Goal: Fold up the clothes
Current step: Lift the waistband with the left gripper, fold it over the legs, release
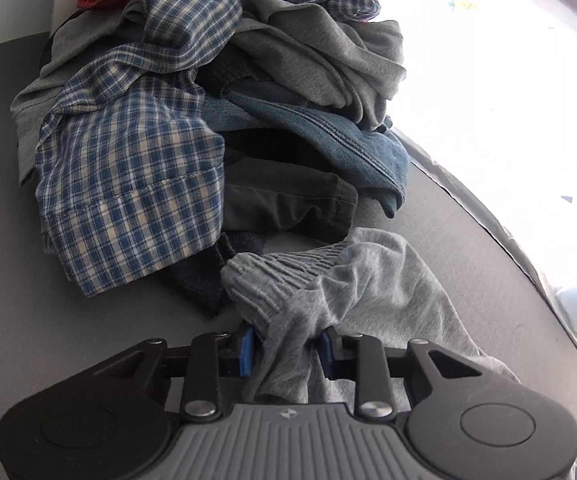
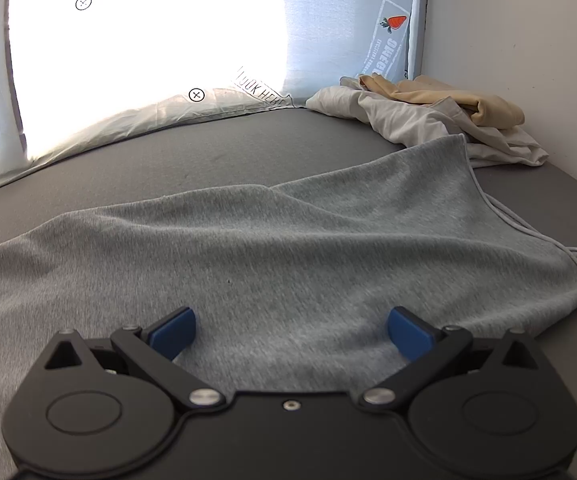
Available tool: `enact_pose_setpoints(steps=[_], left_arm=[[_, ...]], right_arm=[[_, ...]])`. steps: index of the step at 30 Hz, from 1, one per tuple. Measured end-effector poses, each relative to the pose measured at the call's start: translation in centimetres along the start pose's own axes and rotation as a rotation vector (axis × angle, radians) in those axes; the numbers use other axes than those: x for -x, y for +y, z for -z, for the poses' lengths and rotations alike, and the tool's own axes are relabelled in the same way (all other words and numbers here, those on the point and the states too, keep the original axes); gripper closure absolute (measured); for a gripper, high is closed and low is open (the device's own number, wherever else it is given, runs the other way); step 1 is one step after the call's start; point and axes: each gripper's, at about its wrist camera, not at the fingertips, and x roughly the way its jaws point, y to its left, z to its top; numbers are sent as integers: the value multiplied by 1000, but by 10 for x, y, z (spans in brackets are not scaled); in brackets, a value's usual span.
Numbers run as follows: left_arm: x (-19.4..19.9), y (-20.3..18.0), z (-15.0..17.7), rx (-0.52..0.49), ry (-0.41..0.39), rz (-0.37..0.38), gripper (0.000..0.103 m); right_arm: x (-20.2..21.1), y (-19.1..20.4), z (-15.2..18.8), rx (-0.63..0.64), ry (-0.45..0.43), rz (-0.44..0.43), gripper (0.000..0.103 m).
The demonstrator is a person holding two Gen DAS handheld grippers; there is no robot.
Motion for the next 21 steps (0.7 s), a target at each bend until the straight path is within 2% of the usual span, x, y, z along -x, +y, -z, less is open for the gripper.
enact_pose_setpoints(steps=[6, 9, 12, 16, 19, 21], left_arm=[[15, -44, -7, -117, -50, 94, 79], [24, -69, -3, -160, -47, 187, 80], [33, -101, 12, -248, -29, 283, 80], [39, -138, 50, -398, 40, 403, 80], [33, -160, 89, -558, 142, 423, 78], [26, -167, 110, -665, 196, 411, 72]], right_arm=[[0, -1, 0, -2, 0, 0, 0], [0, -1, 0, -3, -1, -1, 0], [0, -1, 0, -3, -1, -1, 0], [0, -1, 0, -4, -1, -1, 0], [0, -1, 0, -6, -2, -2, 0], [0, -1, 0, -8, -3, -3, 0]])
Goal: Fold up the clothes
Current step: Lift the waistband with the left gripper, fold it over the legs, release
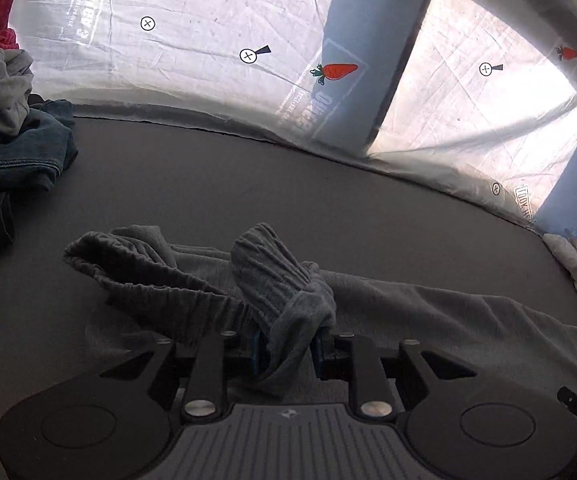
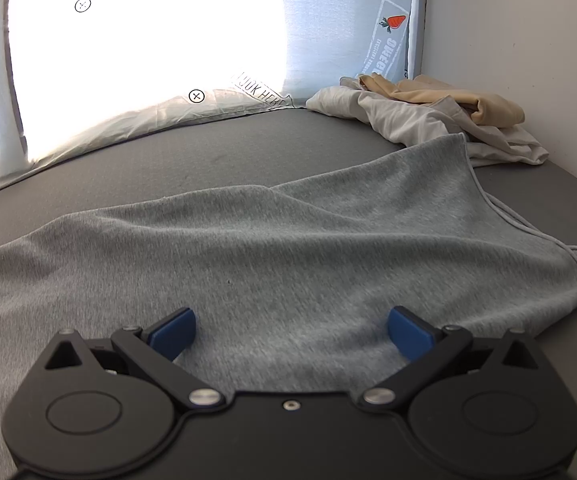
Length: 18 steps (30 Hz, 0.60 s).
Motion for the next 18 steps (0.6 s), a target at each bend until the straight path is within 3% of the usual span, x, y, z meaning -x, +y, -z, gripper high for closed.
enact_pose_setpoints(steps=[2, 3, 4, 5, 6, 9, 13, 18], left_arm=[[-15, -12, 12, -92, 74, -4, 67], [-15, -17, 15, -136, 75, -7, 64], [-13, -22, 15, -174, 76, 0, 53], [-10, -24, 14, -184, 78, 16, 43], [-6, -26, 13, -182, 76, 33, 39], [13, -25, 8, -155, 23, 67, 38], [29, -1, -7, -9, -59, 26, 33], [18, 41, -17, 197, -34, -91, 34]], right_arm=[[0, 0, 0, -1, 0, -1, 0], [0, -1, 0, -1, 0, -2, 0], [0, -1, 0, -1, 0, -2, 0], [0, -1, 0, -1, -1, -2, 0], [0, -1, 0, -1, -1, -2, 0], [0, -1, 0, -1, -1, -2, 0], [0, -1, 0, 0, -1, -1, 0], [0, -1, 0, 0, -1, -1, 0]])
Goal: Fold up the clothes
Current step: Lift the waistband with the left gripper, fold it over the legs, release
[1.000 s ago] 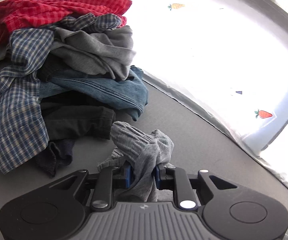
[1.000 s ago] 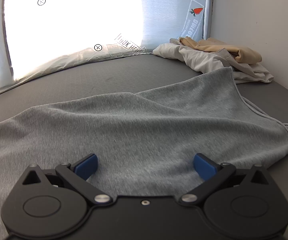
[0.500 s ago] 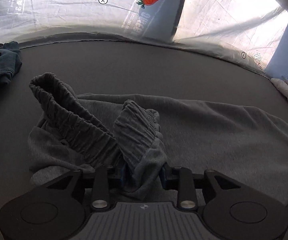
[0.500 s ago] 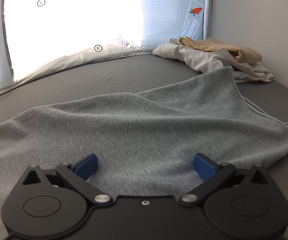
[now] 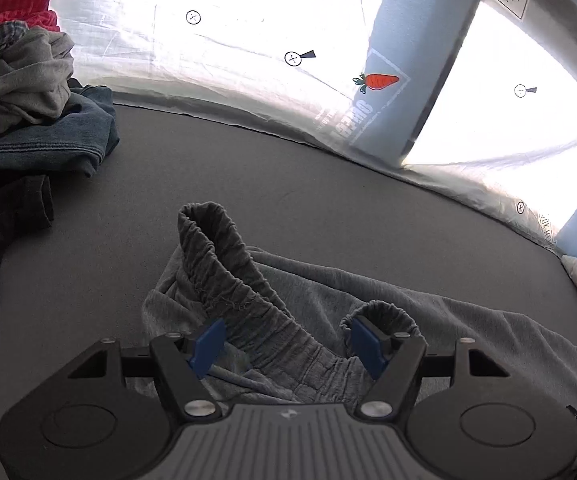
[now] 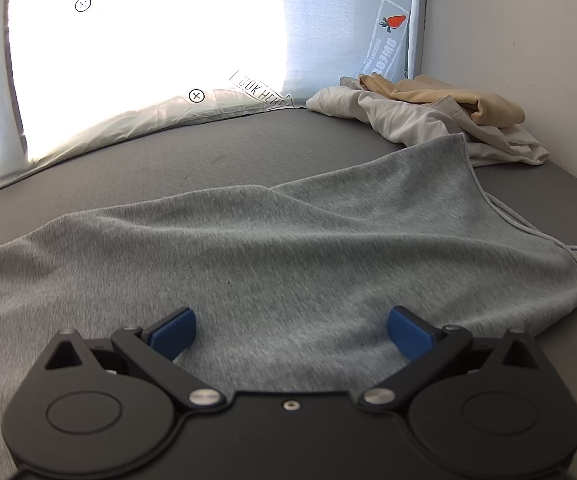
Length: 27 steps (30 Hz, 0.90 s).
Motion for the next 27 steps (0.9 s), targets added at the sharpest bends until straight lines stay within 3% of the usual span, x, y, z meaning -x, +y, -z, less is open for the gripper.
enact_pose_setpoints(steps=[6, 10, 12, 15, 16, 17, 22, 25, 27], left_arm=[[-21, 15, -14, 63, 18, -60, 33], [-40, 7, -19, 21, 43, -92, 31], [-45, 2, -18, -9, 40, -98, 36], [-42, -9, -19, -73, 7, -93, 65], [-39, -13, -19, -94, -7, -84, 85], [-35, -17, -20, -115, -19, -73, 88], [-3, -49, -22, -239, -57, 132, 89], [-3, -72, -12, -329, -30, 189, 76], [-17, -81, -3, -378, 23, 173, 57]], right_arm=[[0, 0, 0, 0, 0, -1, 0], [0, 0, 0, 1, 0, -1, 0], [0, 0, 0, 0, 0, -1, 0], [0, 0, 0, 0, 0, -1, 0], [0, 0, 0, 0, -1, -2, 0], [0, 0, 0, 1, -1, -2, 0], [0, 0, 0, 2, -1, -1, 0], [0, -1, 0, 3, -1, -1, 0], [0, -1, 0, 2, -1, -1, 0]])
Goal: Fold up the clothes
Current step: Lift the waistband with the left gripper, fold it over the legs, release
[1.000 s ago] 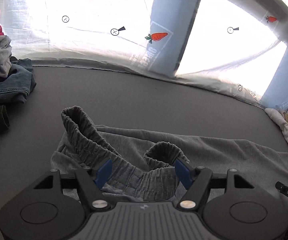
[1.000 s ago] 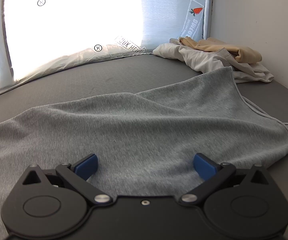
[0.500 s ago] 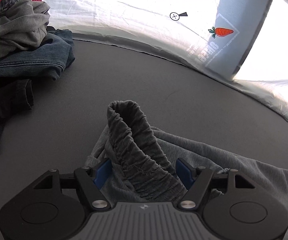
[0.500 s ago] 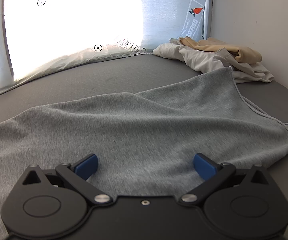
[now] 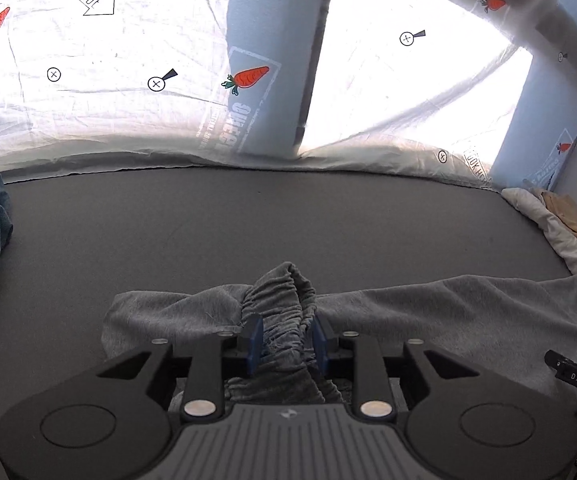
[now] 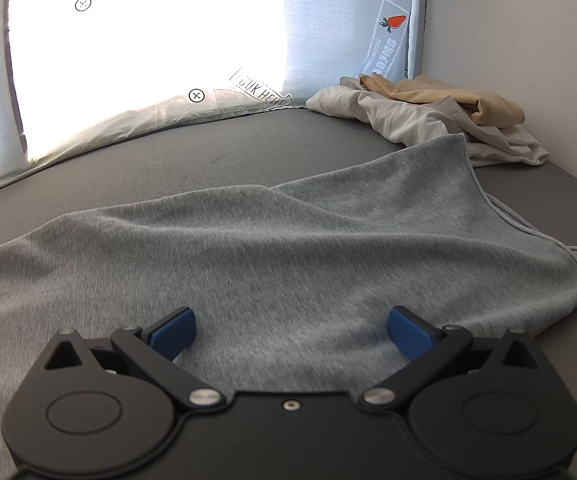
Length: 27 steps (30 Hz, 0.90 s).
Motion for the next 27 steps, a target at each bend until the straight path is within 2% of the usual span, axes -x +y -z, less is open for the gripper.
enact_pose_setpoints(steps=[1, 3, 6, 7, 9, 11, 13, 15, 17, 19, 21, 22, 23, 25, 27], left_arm=[[-9, 0, 5, 4, 40, -14, 45], [-21, 4, 14, 36, 100, -27, 40], [-12, 16, 17, 125, 81, 10, 32], [-7, 21, 17, 156, 70, 20, 27], [5, 31, 15, 208, 44, 23, 24], [20, 45, 15, 270, 15, -6, 18], [32, 59, 18, 333, -9, -46, 16], [40, 74, 23, 393, -2, -108, 16], [43, 91, 33, 449, 11, -161, 16], [39, 103, 44, 494, 45, -204, 16], [34, 114, 54, 526, 90, -249, 16], [33, 118, 58, 533, 103, -260, 16], [32, 120, 62, 539, 113, -259, 16], [27, 120, 70, 542, 145, -242, 16], [22, 115, 76, 515, 178, -236, 15]], right_arm=[[0, 0, 0, 0, 0, 0, 0], [0, 0, 0, 0, 0, 0, 0], [0, -1, 0, 1, 0, -1, 0], [0, 0, -1, 3, 12, -2, 0], [1, 1, -6, 12, 53, -8, 0], [8, 1, -14, 2, 85, -20, 1], [26, 1, -21, -34, 38, -33, 2], [44, 5, -27, -44, -20, -81, 2], [57, 13, -36, -63, -48, -163, 2], [56, 21, -43, -128, -11, -296, 7], [44, 35, -46, -216, 86, -431, 26], [36, 43, -46, -262, 141, -497, 32], [29, 51, -47, -309, 196, -562, 44], [14, 66, -46, -403, 306, -688, 48], [-9, 85, -34, -563, 460, -831, 50]])
